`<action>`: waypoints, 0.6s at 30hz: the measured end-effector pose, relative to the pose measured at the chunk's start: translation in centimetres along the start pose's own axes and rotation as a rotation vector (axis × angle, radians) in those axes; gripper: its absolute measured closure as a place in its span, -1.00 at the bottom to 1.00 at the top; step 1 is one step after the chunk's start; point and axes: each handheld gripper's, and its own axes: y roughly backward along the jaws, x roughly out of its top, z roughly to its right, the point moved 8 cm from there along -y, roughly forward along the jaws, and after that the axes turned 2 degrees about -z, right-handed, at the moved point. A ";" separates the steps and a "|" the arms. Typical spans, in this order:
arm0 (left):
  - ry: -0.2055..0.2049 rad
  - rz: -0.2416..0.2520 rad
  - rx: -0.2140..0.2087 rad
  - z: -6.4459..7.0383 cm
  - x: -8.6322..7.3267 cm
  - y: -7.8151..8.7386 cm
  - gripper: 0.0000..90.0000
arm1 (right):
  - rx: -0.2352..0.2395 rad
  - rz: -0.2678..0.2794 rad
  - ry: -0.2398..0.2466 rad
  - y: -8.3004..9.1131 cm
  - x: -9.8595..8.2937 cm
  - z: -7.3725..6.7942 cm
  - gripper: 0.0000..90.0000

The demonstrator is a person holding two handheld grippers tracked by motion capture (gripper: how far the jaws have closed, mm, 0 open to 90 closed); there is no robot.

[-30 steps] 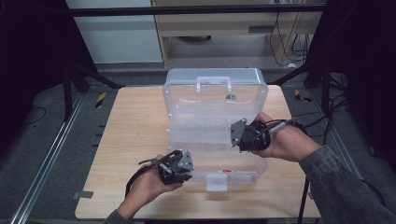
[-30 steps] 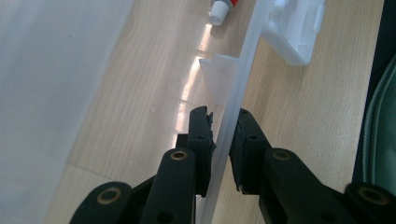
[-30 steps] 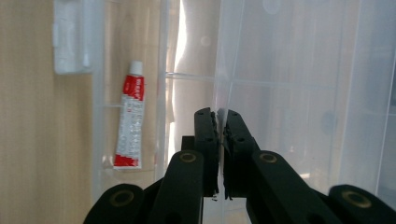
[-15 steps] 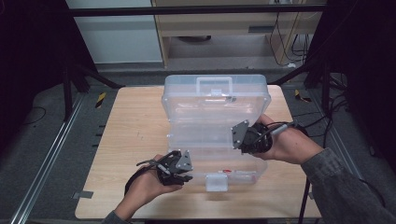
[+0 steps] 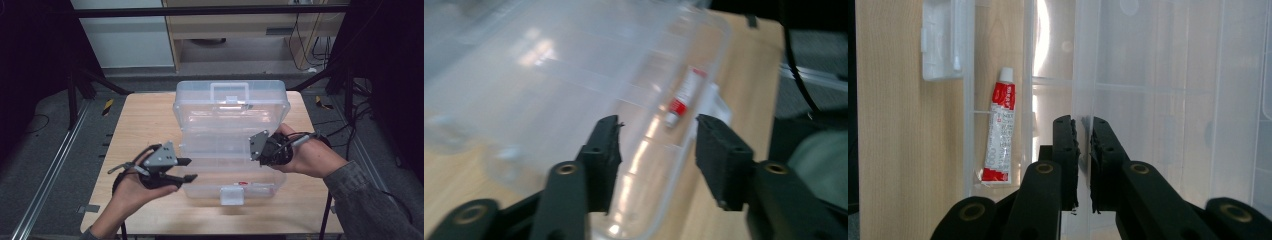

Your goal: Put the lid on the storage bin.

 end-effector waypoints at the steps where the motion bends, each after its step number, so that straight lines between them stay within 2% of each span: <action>1: 0.044 0.016 0.025 -1.5 0.4 0.5 0.36 | -0.002 0.000 0.000 0.0 0.0 0.0 0.85; 2: 0.044 0.016 0.025 -1.5 0.4 0.5 0.48 | -0.002 0.000 0.000 0.0 0.0 0.0 0.85; 3: 0.066 0.021 0.022 -2.4 0.6 0.7 0.48 | -0.001 0.000 0.000 0.0 0.0 0.0 0.85; 4: 0.097 0.012 0.034 -3.8 0.8 0.6 0.65 | -0.001 -0.001 0.001 0.0 0.0 0.0 0.85; 5: 0.108 0.003 0.040 -4.6 0.8 0.6 0.73 | -0.001 -0.001 0.001 0.0 0.0 0.0 0.84; 7: 0.153 0.020 0.039 -5.8 1.2 0.7 0.84 | -0.002 0.001 0.005 0.0 0.0 0.0 0.84; 8: 0.153 0.020 0.039 -5.8 1.2 0.7 0.87 | -0.002 0.001 0.005 0.0 0.0 0.0 0.84; 9: 0.161 0.021 0.060 -6.7 1.7 0.7 0.89 | -0.005 0.001 0.006 0.0 0.0 0.0 0.84; 10: 0.161 0.021 0.060 -6.7 1.7 0.7 0.90 | -0.006 0.005 0.006 0.0 0.0 0.0 0.84; 13: 0.190 0.016 0.058 -8.1 2.4 0.2 0.94 | -0.007 0.009 0.004 -0.1 0.0 0.0 0.84; 14: 0.190 0.016 0.058 -8.1 2.4 0.2 0.95 | -0.008 0.007 0.004 -0.1 0.0 0.0 0.84; 15: 0.214 0.012 0.051 -8.8 2.5 0.0 0.95 | -0.008 0.006 0.003 -0.1 0.0 -0.1 0.84; 17: 0.253 0.036 0.045 -9.5 2.9 -0.1 0.98 | -0.007 0.004 0.006 -0.1 0.0 -0.1 0.83; 18: 0.261 0.042 0.047 -9.7 3.0 0.0 0.97 | -0.007 0.004 0.008 -0.1 0.0 -0.1 0.84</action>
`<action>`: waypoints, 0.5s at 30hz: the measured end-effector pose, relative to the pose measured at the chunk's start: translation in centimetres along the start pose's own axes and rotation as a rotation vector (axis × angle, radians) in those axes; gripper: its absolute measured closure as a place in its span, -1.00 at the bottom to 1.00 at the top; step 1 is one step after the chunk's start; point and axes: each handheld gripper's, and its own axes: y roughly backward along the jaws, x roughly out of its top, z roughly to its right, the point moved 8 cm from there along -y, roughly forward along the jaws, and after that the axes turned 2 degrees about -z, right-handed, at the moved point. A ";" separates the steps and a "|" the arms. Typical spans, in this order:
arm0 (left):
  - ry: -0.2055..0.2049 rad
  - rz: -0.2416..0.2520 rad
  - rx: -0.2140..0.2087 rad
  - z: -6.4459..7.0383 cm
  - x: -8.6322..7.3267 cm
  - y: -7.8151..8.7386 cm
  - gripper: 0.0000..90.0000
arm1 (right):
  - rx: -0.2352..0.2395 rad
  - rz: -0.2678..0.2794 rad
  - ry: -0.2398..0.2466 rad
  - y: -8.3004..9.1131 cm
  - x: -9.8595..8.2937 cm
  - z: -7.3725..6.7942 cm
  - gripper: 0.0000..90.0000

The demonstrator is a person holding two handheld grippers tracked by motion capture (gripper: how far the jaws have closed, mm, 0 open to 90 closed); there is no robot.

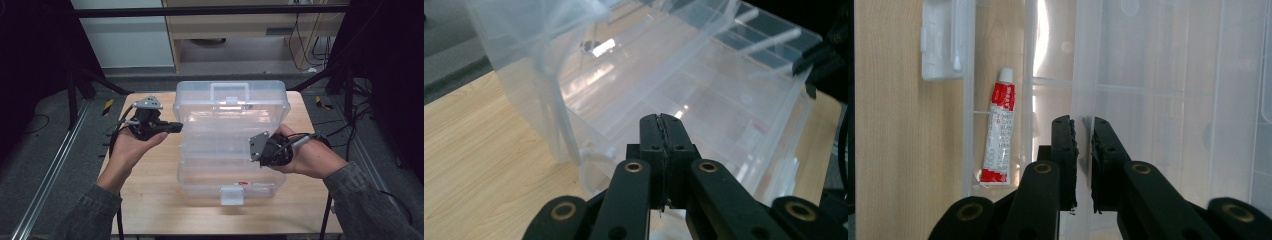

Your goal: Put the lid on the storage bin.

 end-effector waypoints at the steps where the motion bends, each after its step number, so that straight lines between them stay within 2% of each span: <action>1: 0.007 0.005 0.005 -0.2 0.1 0.0 0.97 | 0.000 0.001 0.001 0.0 0.0 0.0 0.84; 2: 0.007 0.005 0.005 -0.2 0.1 0.0 0.98 | 0.000 0.001 0.001 0.0 0.0 0.0 0.84; 3: 0.029 0.001 -0.012 -0.4 0.1 -0.2 0.98 | 0.000 0.008 0.000 0.0 -0.1 0.0 0.84; 8: 0.022 -0.022 -0.010 -0.4 0.0 -0.8 0.99 | -0.004 0.010 -0.004 0.0 -0.1 -0.1 0.82; 15: 0.038 -0.012 -0.010 -0.6 -0.1 -0.6 0.99 | -0.004 0.005 -0.002 0.0 -0.1 -0.4 0.82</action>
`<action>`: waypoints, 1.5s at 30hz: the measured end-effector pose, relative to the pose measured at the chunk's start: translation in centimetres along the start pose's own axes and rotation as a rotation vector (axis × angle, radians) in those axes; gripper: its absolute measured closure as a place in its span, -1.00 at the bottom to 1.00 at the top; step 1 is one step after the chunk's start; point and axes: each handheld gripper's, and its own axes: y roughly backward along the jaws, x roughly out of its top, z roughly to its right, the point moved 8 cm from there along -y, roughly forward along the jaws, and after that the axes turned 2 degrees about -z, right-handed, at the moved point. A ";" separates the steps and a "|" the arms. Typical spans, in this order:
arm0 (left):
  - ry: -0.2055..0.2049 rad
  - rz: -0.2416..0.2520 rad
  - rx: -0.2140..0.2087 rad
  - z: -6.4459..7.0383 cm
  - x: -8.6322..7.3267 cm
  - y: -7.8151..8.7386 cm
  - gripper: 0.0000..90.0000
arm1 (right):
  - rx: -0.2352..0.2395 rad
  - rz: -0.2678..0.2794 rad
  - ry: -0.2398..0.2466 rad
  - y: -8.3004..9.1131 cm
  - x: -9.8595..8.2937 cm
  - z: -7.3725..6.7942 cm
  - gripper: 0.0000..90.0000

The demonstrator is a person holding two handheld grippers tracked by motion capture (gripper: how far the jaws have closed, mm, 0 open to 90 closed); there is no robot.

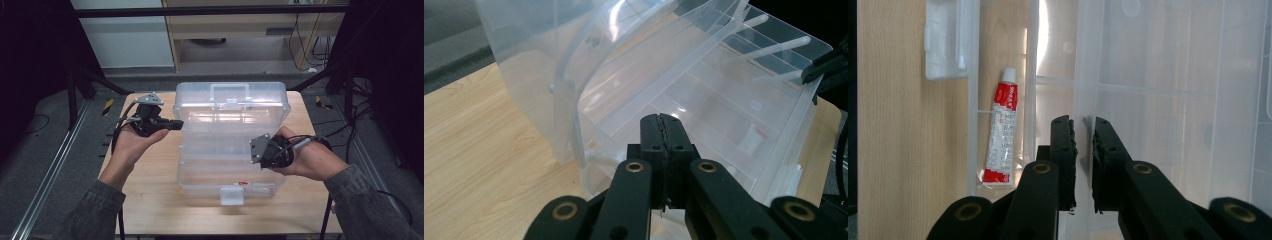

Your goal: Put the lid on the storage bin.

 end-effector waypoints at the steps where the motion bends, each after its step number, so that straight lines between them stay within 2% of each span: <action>1: 0.007 0.002 0.002 -0.1 -0.1 0.0 0.99 | -0.004 -0.006 0.003 0.0 0.0 -0.1 0.82; 4: 0.011 0.002 0.005 -0.4 -0.5 0.1 0.99 | -0.001 -0.005 0.004 -0.1 0.1 -0.3 0.83; 11: 0.043 0.013 -0.019 -0.5 -1.3 0.0 0.99 | 0.007 -0.002 0.008 -0.2 0.0 -0.6 0.83; 20: 0.037 0.023 -0.025 0.2 -1.7 0.5 0.99 | 0.011 0.007 0.004 -0.4 -0.1 -1.1 0.82; 23: 0.038 0.023 -0.029 0.3 -2.0 0.8 0.99 | 0.012 0.026 -0.016 -0.3 -0.1 -1.3 0.64; 26: 0.050 0.027 -0.042 0.4 -2.5 0.9 0.99 | -0.004 0.061 -0.045 0.0 -0.1 -1.6 0.26; 29: 0.050 0.031 -0.053 0.9 -2.9 0.8 0.99 | -0.038 0.092 -0.111 0.2 -0.4 -1.7 -0.05; 32: 0.046 0.031 -0.057 1.4 -3.1 0.8 0.99 | -0.058 0.108 -0.199 0.4 -1.3 -2.0 -0.18; 34: 0.042 0.027 -0.057 1.5 -3.3 0.8 0.99 | -0.064 0.122 -0.232 0.5 -1.7 -2.4 -0.22; 36: 0.035 0.049 -0.067 1.6 -3.5 0.6 0.99 | -0.071 0.136 -0.264 0.7 -2.2 -2.9 -0.29; 38: 0.044 0.040 -0.061 1.8 -4.0 0.7 0.99 | -0.080 0.142 -0.295 0.9 -3.0 -3.4 -0.39; 40: 0.050 0.046 -0.067 2.1 -4.4 0.6 0.99 | -0.109 0.141 -0.324 1.2 -3.7 -3.6 -0.40; 42: 0.028 0.049 -0.068 2.2 -4.5 0.5 0.99 | -0.125 0.164 -0.373 1.6 -4.6 -3.6 -0.46; 44: 0.029 0.054 -0.069 2.4 -4.7 0.5 0.99 | -0.144 0.178 -0.414 1.9 -5.5 -3.8 -0.51; 45: 0.029 0.054 -0.069 2.4 -4.7 0.5 0.99 | -0.144 0.178 -0.414 1.9 -5.5 -3.8 -0.51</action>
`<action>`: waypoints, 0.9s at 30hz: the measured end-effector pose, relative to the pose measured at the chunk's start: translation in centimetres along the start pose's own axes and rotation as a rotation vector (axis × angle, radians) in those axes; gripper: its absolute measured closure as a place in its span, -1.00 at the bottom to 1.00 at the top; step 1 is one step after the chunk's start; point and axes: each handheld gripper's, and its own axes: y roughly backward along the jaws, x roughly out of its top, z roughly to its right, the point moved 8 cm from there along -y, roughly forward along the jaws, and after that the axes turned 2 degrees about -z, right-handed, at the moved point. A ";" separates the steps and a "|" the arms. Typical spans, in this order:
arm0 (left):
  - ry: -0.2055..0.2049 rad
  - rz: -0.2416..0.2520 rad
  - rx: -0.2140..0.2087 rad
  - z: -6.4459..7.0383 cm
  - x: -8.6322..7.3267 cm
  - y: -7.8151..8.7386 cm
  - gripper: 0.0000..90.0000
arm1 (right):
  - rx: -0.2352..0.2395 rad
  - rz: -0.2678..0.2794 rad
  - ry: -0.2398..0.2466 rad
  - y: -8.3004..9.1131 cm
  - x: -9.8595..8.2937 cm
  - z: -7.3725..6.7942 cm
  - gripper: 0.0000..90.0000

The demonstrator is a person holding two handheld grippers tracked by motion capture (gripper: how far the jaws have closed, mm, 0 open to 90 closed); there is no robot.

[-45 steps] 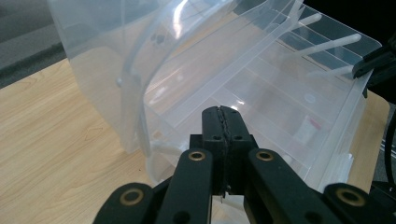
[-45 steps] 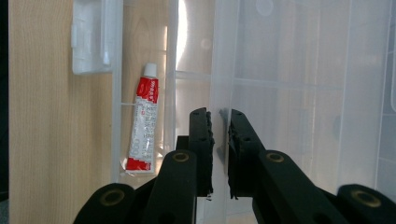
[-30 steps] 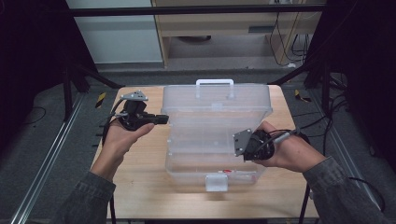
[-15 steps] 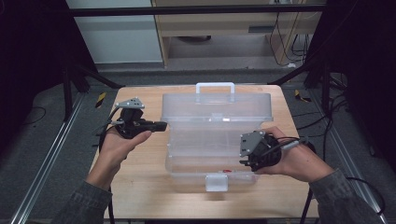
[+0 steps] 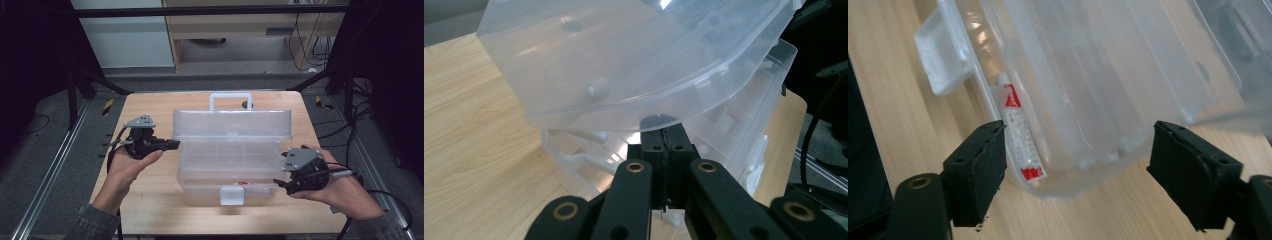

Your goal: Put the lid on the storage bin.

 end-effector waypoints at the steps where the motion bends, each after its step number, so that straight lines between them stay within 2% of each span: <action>1: -0.001 -0.008 0.005 0.3 -0.2 0.1 0.99 | -0.028 -0.005 -0.033 0.4 -1.2 0.4 -0.55; 7: -0.007 -0.012 -0.009 0.5 -0.9 0.0 0.99 | -0.057 -0.003 -0.102 0.7 -3.7 1.1 -0.56; 12: -0.015 -0.020 -0.017 0.9 -2.2 -0.1 0.99 | -0.088 -0.004 -0.145 0.3 -5.1 1.9 -0.56; 15: -0.009 -0.023 -0.017 1.0 -3.0 -0.3 0.99 | -0.102 -0.013 -0.162 -0.1 -5.9 2.3 -0.56; 20: -0.028 -0.026 0.008 1.2 -3.4 -0.3 1.00 | -0.118 -0.031 -0.193 -0.3 -7.2 2.8 -0.56; 27: -0.011 -0.014 -0.002 1.4 -4.2 -0.2 1.00 | -0.126 -0.046 -0.207 -1.2 -8.1 3.0 -0.55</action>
